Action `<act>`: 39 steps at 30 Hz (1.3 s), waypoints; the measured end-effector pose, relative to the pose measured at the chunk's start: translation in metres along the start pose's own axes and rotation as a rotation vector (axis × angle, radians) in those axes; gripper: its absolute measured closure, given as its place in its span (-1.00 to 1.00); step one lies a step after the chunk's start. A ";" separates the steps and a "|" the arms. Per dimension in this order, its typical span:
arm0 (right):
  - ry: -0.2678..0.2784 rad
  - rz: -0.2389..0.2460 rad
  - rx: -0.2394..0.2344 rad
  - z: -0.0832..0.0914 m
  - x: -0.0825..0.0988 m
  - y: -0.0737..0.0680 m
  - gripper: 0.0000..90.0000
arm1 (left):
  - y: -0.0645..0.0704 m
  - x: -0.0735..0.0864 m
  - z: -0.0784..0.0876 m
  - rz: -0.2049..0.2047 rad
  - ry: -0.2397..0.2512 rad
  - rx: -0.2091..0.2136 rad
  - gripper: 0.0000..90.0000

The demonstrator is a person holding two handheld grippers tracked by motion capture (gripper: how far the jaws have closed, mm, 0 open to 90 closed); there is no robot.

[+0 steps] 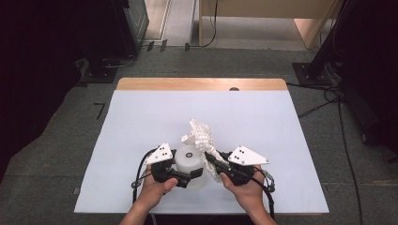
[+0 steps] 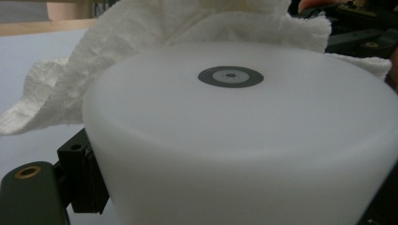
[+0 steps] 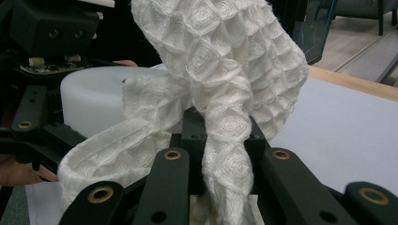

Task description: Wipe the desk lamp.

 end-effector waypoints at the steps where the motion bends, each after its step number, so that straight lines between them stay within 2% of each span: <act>1: -0.006 0.000 -0.005 -0.001 0.002 0.000 0.74 | 0.000 -0.001 0.001 0.001 0.003 -0.003 -0.81; 8: -0.087 -0.007 -0.042 -0.012 0.018 -0.006 0.74 | -0.006 -0.013 0.015 0.010 0.055 -0.031 -0.81; 12: -0.116 -0.005 -0.051 -0.015 0.023 -0.007 0.73 | -0.007 -0.012 0.015 0.012 0.054 -0.034 -0.81; 21: -0.029 -0.006 -0.001 -0.003 0.006 0.002 0.73 | 0.005 0.002 -0.002 -0.008 -0.018 0.015 -0.81; 24: -0.006 -0.002 0.008 0.001 0.000 0.004 0.73 | 0.008 0.002 -0.004 -0.015 -0.022 0.024 -0.81; 26: -0.009 -0.005 0.006 0.001 0.000 0.004 0.73 | 0.008 0.001 -0.003 -0.017 -0.017 0.024 -0.81; 35: -0.128 -0.018 -0.039 -0.018 0.030 -0.006 0.74 | -0.005 -0.017 0.017 0.004 0.067 -0.020 -0.81; 39: -0.168 -0.010 -0.058 -0.025 0.041 -0.012 0.74 | -0.012 -0.019 0.023 0.010 0.080 -0.042 -0.81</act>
Point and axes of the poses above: each handheld gripper's, and its own axes: z roughly backward along the jaws, x roughly out of its underside, y roughly to its right, the point moved 4 cm from there along -z, roughly forward along the jaws, and after that the axes turned 11 degrees about y, right-handed, at the moved point
